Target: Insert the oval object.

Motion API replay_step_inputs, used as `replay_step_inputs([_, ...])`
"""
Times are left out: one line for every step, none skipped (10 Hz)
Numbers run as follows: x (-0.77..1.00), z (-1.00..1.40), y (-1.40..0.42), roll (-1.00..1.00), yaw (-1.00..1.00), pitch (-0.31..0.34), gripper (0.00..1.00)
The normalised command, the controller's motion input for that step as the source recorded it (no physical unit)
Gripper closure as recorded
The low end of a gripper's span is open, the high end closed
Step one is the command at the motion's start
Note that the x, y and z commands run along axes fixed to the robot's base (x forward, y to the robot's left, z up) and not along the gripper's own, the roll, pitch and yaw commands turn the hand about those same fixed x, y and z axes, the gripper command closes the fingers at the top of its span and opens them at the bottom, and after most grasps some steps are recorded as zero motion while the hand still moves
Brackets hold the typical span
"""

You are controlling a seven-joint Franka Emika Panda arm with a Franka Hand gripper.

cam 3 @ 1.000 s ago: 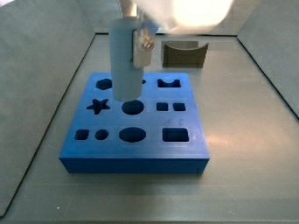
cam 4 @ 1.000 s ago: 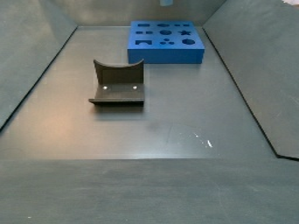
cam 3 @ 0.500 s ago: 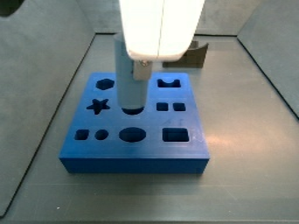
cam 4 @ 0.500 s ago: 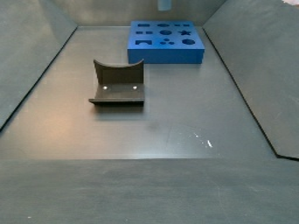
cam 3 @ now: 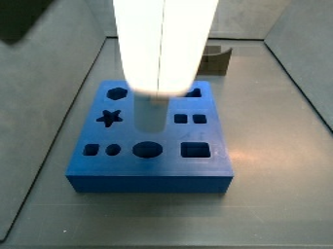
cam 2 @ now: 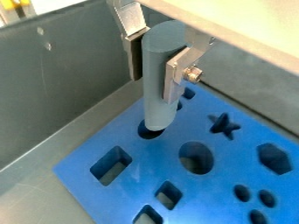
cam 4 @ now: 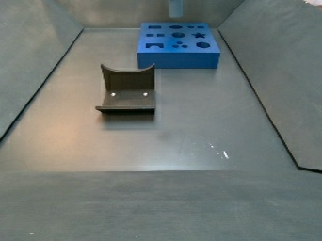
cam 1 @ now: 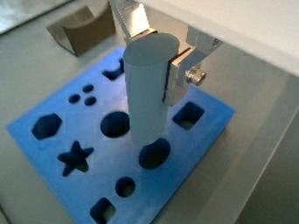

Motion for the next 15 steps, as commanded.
replay_step_inputs([0.0, -0.46, -0.08, -0.21, -0.15, -0.023, 1.0])
replay_step_inputs([0.11, -0.37, -0.13, -0.11, -0.23, 0.0, 1.0])
replay_step_inputs([0.09, -0.31, -0.19, -0.06, -0.27, 0.0, 1.0])
replay_step_inputs([0.0, -0.3, -0.23, -0.08, -0.36, 0.0, 1.0])
replay_step_inputs([0.0, -0.32, -0.19, -0.06, -0.41, 0.0, 1.0])
replay_step_inputs([-0.01, -0.38, -0.06, 0.0, -0.49, 0.0, 1.0])
replay_step_inputs([-0.21, -0.34, 0.0, -0.01, -0.53, 0.0, 1.0])
replay_step_inputs([-0.17, -0.26, 0.07, 0.0, -0.44, 0.0, 1.0])
replay_step_inputs([0.0, -0.22, 0.12, 0.0, -0.32, 0.0, 1.0])
replay_step_inputs([0.1, -0.31, 0.13, 0.05, -0.11, 0.003, 1.0])
replay_step_inputs([0.12, -0.34, 0.15, 0.08, -0.01, 0.006, 1.0])
replay_step_inputs([0.0, -0.22, 0.05, 0.1, -0.02, 0.0, 1.0])
replay_step_inputs([-0.32, -0.23, 0.0, 0.07, 0.0, -0.043, 1.0])
replay_step_inputs([-0.27, -0.26, -0.03, 0.01, 0.07, -0.05, 1.0])
replay_step_inputs([-0.27, -0.28, -0.03, 0.1, 0.17, -0.06, 1.0])
